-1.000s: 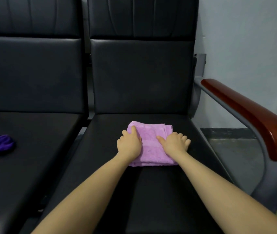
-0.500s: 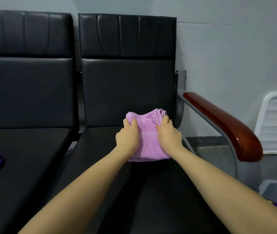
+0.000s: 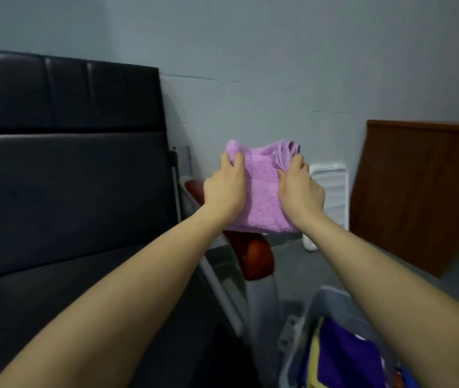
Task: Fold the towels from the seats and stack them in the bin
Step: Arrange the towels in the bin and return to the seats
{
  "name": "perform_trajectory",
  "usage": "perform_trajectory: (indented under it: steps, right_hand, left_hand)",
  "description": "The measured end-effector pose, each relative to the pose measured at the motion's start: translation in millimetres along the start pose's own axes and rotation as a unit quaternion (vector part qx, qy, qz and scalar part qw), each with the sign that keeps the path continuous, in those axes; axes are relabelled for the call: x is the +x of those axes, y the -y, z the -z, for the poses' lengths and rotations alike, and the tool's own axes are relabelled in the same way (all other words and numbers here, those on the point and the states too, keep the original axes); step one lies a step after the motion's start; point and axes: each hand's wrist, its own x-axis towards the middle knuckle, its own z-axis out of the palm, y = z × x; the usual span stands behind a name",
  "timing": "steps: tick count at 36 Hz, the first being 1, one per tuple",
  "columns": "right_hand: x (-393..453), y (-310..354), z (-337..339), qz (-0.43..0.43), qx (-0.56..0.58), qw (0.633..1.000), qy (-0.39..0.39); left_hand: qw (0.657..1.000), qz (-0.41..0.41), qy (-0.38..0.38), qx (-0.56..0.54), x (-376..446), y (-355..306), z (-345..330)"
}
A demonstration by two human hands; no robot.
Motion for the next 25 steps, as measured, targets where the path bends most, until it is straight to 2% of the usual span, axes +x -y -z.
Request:
perform_trajectory:
  steps: [6,13,19,25]
  right_hand:
    - [-18.3,-116.1,-0.9,-0.083,-0.034,0.996,0.012]
    - [-85.4,-247.0,-38.0,-0.186,-0.073,0.977,0.069]
    - [-149.6,-304.6,-88.2,-0.242,-0.091,0.951,0.166]
    - [-203.9,-325.2,-141.2,-0.281,-0.104,0.924,0.238]
  left_hand:
    - [0.995,-0.051,0.068,-0.060,-2.1,-100.6,-66.9]
    - [0.975,-0.102,0.174,-0.094,-59.1,-190.5,-185.8]
    - [0.955,-0.096,0.268,-0.087,-119.2,-209.9,-272.5]
    - [0.938,-0.100,0.332,-0.029,-163.3,-200.9,-324.6]
